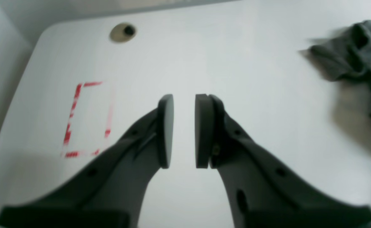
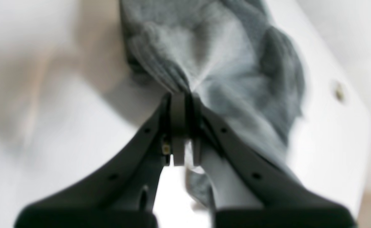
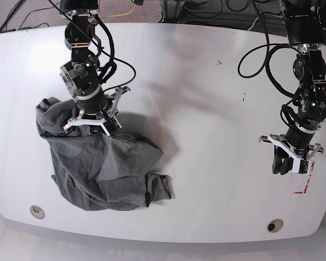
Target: Layout the t-shirt on the table in an organized manner, then fold the t-shirt properly
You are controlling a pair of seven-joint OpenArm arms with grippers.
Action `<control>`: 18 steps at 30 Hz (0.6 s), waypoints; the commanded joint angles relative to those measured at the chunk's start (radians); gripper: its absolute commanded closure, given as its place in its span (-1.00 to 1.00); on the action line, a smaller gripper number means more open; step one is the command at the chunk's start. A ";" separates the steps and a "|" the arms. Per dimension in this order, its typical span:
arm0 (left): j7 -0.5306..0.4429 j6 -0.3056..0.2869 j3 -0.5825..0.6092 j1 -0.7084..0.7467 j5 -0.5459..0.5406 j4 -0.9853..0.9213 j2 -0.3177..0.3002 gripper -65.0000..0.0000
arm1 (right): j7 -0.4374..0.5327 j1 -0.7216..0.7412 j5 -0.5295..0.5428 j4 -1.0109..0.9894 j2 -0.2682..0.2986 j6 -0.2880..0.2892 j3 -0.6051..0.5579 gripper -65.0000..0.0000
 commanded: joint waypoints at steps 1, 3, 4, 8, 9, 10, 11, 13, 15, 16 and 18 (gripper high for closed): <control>-0.027 0.001 0.013 -0.019 -0.003 0.031 0.008 0.67 | 0.011 -0.045 -0.002 0.036 0.004 -0.007 0.007 1.00; -0.027 0.001 0.020 -0.019 -0.002 0.037 0.025 0.67 | 0.012 -0.082 -0.002 0.036 0.006 -0.007 0.016 1.00; -0.027 0.001 0.020 -0.019 0.000 0.039 0.031 0.67 | 0.012 -0.099 -0.002 0.036 0.006 -0.007 0.035 1.00; -0.027 0.001 0.037 -0.018 0.000 0.042 0.054 0.67 | 0.014 -0.152 0.006 0.035 -0.005 -0.006 0.127 1.00; -0.027 0.001 0.047 -0.016 0.000 0.043 0.057 0.67 | 0.015 -0.165 0.006 0.035 -0.016 -0.004 0.151 1.00; -0.027 0.001 0.053 -0.015 0.000 0.043 0.059 0.67 | 0.015 -0.172 0.006 0.035 -0.024 -0.003 0.171 1.00; -0.027 0.001 0.057 -0.015 0.000 0.043 0.060 0.67 | 0.015 -0.182 0.006 0.035 -0.031 -0.003 0.199 1.00; -0.027 0.001 0.071 -0.018 0.000 0.043 0.062 0.67 | 0.015 -0.200 0.006 0.035 -0.042 0.002 0.251 1.00; -0.027 0.001 0.091 -0.019 0.000 0.039 0.071 0.67 | 0.015 -0.212 0.006 0.035 -0.047 0.020 0.296 1.00; -0.027 0.001 0.108 -0.019 0.001 0.037 0.083 0.67 | 0.015 -0.218 0.006 0.035 -0.051 0.035 0.319 1.00; -0.027 0.001 0.128 -0.019 0.001 0.037 0.103 0.67 | 0.015 -0.229 0.006 0.033 -0.054 0.062 0.362 1.00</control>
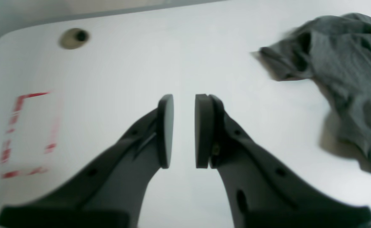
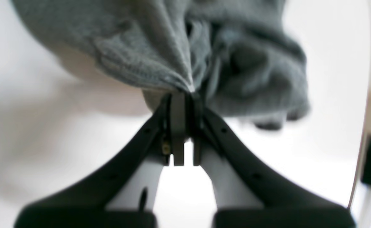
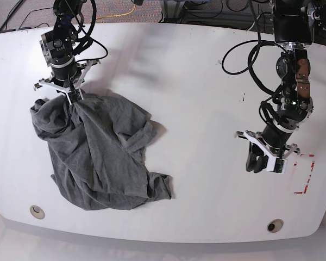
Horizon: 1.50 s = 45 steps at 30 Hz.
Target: Layout the t-shirt on the table in an organized manner, then fold the t-shirt properly
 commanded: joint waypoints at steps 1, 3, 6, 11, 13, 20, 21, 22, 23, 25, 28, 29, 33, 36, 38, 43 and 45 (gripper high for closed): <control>-0.027 -0.004 0.019 -0.020 -0.008 0.017 0.025 0.67 | 0.018 -0.012 0.006 0.019 -0.007 0.030 0.050 1.00; -0.027 -0.004 0.028 -0.025 -0.008 0.015 0.049 0.67 | 0.018 -0.016 0.006 0.019 -0.021 0.050 0.081 1.00; -0.027 -0.004 0.049 -0.056 -0.008 -0.013 0.102 0.67 | 0.018 -0.018 0.006 0.018 -0.044 0.083 0.116 1.00; -0.027 0.001 0.094 -0.097 -0.008 -0.105 0.168 0.67 | 0.015 -0.033 0.006 0.018 -0.048 0.109 0.144 1.00; -0.027 0.002 0.112 -0.115 -0.008 -0.149 0.194 0.67 | 0.017 -0.045 0.006 0.018 -0.048 0.109 0.146 1.00; -0.032 0.002 0.163 -0.214 -0.008 -0.329 0.273 0.67 | 0.017 -0.055 0.007 0.011 -0.050 0.109 0.142 1.00; -0.032 0.002 0.168 -0.224 -0.008 -0.350 0.279 0.67 | 0.017 -0.055 0.007 0.011 -0.050 0.109 0.142 1.00; -0.033 0.002 0.174 -0.240 -0.008 -0.382 0.286 0.67 | 0.017 -0.055 0.007 0.010 -0.050 0.109 0.142 1.00; -0.033 0.002 0.177 -0.252 -0.008 -0.405 0.292 0.67 | 0.017 -0.055 0.007 0.010 -0.050 0.109 0.142 1.00; -0.035 0.002 0.177 -0.283 -0.008 -0.470 0.311 0.67 | 0.017 -0.055 0.007 0.010 -0.050 0.109 0.142 1.00; -0.045 0.002 0.177 -0.319 -0.009 -0.533 0.323 0.66 | 0.017 -0.053 0.007 0.010 -0.050 0.109 0.142 1.00; -0.053 0.002 0.177 -0.326 -0.011 -0.548 0.328 0.66 | 0.017 -0.053 0.007 0.010 -0.050 0.109 0.142 1.00; -0.099 0.002 0.177 -0.350 -0.009 -0.631 0.355 0.30 | 0.017 -0.049 0.009 0.010 -0.050 0.109 0.142 1.00; -0.141 0.005 0.177 -0.359 -0.008 -0.678 0.366 -0.17 | 0.017 -0.049 0.009 0.010 -0.050 0.109 0.142 1.00; -0.170 0.018 0.178 -0.373 -0.008 -0.711 0.371 -0.43 | 0.017 -0.047 0.009 0.010 -0.050 0.109 0.142 1.00; -0.190 0.039 0.180 -0.419 -0.008 -0.820 0.386 -0.58 | 0.017 -0.047 0.009 0.010 -0.050 0.109 0.142 1.00; -0.199 0.036 0.180 -0.436 -0.008 -0.856 0.394 -0.58 | 0.017 -0.047 0.009 0.010 -0.050 0.109 0.142 1.00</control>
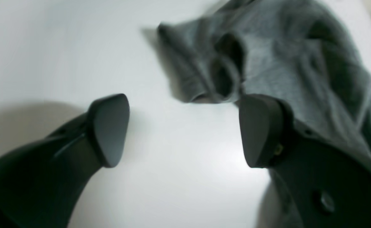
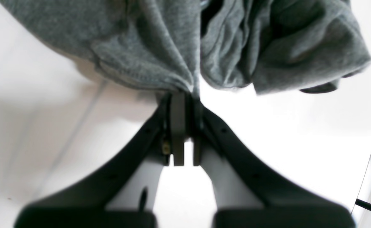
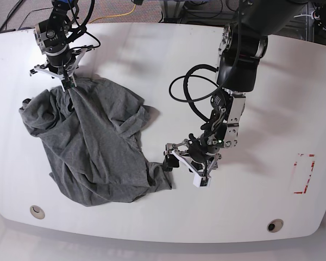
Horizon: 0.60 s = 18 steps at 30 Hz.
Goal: Layout the t-shirt on the table in an organized manner, then fold the t-shirt properly
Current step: 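Move the left gripper to the shirt's loose end and grasp it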
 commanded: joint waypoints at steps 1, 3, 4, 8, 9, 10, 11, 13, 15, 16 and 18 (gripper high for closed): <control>-0.052 -0.015 0.000 -0.058 -0.010 -0.028 0.018 -0.58 | 0.016 0.003 0.006 0.017 0.008 -0.006 0.004 1.00; -0.083 -0.013 0.000 -0.063 -0.010 -0.050 0.020 -0.58 | 0.016 0.003 0.006 0.017 0.008 -0.006 0.003 1.00; -0.097 -0.010 0.000 -0.063 -0.010 -0.054 0.020 -0.58 | 0.016 0.003 0.006 0.017 0.008 -0.006 0.001 1.00; -0.160 -0.008 0.037 -0.060 -0.010 -0.076 0.029 -0.58 | 0.016 0.003 0.011 0.017 0.008 -0.006 0.000 1.00; -0.175 -0.008 0.054 -0.058 -0.010 -0.085 0.030 -0.58 | 0.016 0.003 0.021 0.017 0.008 -0.006 0.000 1.00; -0.187 -0.007 0.064 -0.058 -0.010 -0.093 0.030 -0.58 | 0.016 0.003 0.030 0.017 0.008 -0.006 0.000 1.00; -0.200 -0.007 0.075 -0.058 -0.010 -0.103 0.032 -0.58 | 0.016 0.003 0.046 0.017 0.011 -0.006 0.001 1.00; -0.221 0.001 0.101 -0.058 -0.010 -0.123 0.032 -0.57 | 0.016 -0.001 0.070 0.017 0.014 -0.006 0.003 1.00; -0.237 0.022 0.126 -0.058 -0.010 -0.142 0.033 -0.57 | 0.016 -0.002 0.081 0.017 0.014 -0.006 0.003 1.00; -0.247 0.036 0.144 -0.058 -0.010 -0.154 0.035 -0.57 | 0.016 -0.002 0.083 0.017 0.014 -0.006 0.003 1.00; -0.273 0.056 0.182 -0.058 -0.010 -0.171 0.041 -0.57 | 0.016 -0.002 0.086 0.017 0.014 -0.006 0.003 1.00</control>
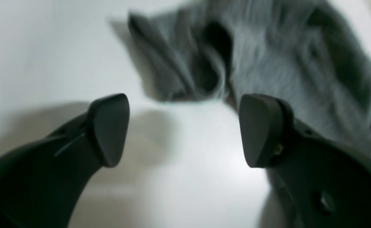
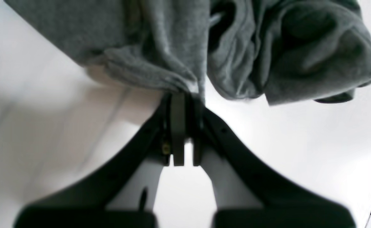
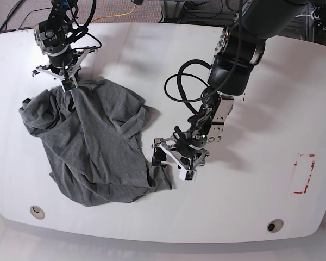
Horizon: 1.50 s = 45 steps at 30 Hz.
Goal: Layout the t-shirt on the table in an organized manner, then fold the t-shirt properly
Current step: 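Move the left gripper to the shirt's loose end and grasp it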
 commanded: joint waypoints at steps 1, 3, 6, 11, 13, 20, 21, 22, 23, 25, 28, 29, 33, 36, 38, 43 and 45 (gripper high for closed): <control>-0.066 0.018 0.043 -0.033 -0.007 -0.005 0.017 -0.57 | 0.017 -0.001 0.011 0.017 0.009 -0.006 0.006 1.00; -0.096 0.049 0.076 -0.033 -0.007 -0.022 0.018 -0.57 | 0.017 -0.003 0.012 0.017 0.009 -0.006 0.006 1.00; -0.133 0.107 0.112 -0.034 -0.007 -0.047 0.018 -0.57 | 0.017 -0.003 0.014 0.017 0.009 -0.006 0.006 1.00; -0.148 0.170 0.140 -0.039 -0.008 -0.062 0.020 -0.57 | 0.017 -0.003 0.014 0.017 0.009 -0.006 0.006 1.00; -0.150 0.200 0.140 -0.039 -0.008 -0.062 0.020 -0.57 | 0.017 -0.003 0.014 0.014 0.009 -0.006 0.006 1.00; -0.150 0.317 0.145 -0.050 -0.005 -0.062 0.020 -0.57 | 0.017 -0.001 0.014 0.013 0.009 -0.006 0.006 1.00; -0.150 0.331 0.148 -0.053 -0.005 -0.062 0.020 -0.57 | 0.017 -0.001 0.014 0.013 0.009 -0.006 0.006 1.00; -0.150 0.342 0.154 -0.054 -0.005 -0.062 0.020 -0.57 | 0.017 -0.001 0.014 0.013 0.009 -0.006 0.006 1.00; -0.150 0.351 0.168 -0.054 -0.005 -0.062 0.020 -0.57 | 0.017 -0.001 0.014 0.013 0.009 -0.006 0.006 1.00; -0.150 0.358 0.200 -0.054 -0.007 -0.059 0.020 -0.57 | 0.017 -0.001 0.014 0.013 0.009 -0.006 0.006 1.00; -0.152 0.355 0.249 -0.054 -0.011 -0.045 0.020 -0.57 | 0.017 -0.001 0.014 0.013 0.011 -0.006 0.006 1.00; -0.152 0.355 0.260 -0.054 -0.011 -0.035 0.020 -0.57 | 0.017 -0.001 0.014 0.013 0.011 -0.006 0.006 1.00; -0.152 0.340 0.266 -0.048 -0.014 0.014 0.021 -0.57 | 0.017 0.000 0.014 0.013 0.011 -0.006 0.006 1.00; -0.152 0.294 0.264 -0.047 -0.016 0.037 0.030 -0.57 | 0.017 0.000 0.014 0.013 0.011 -0.006 0.006 1.00; -0.152 0.274 0.261 -0.048 -0.021 0.039 0.030 -0.57 | 0.017 0.000 0.014 0.013 0.012 -0.006 0.006 1.00; -0.152 0.202 0.234 -0.060 -0.079 0.037 0.030 -0.57 | 0.017 0.000 0.011 0.013 0.012 -0.006 0.006 1.00; -0.152 0.194 0.229 -0.090 -0.083 0.033 0.030 -0.57 | 0.017 0.000 0.011 0.013 0.012 -0.006 0.006 1.00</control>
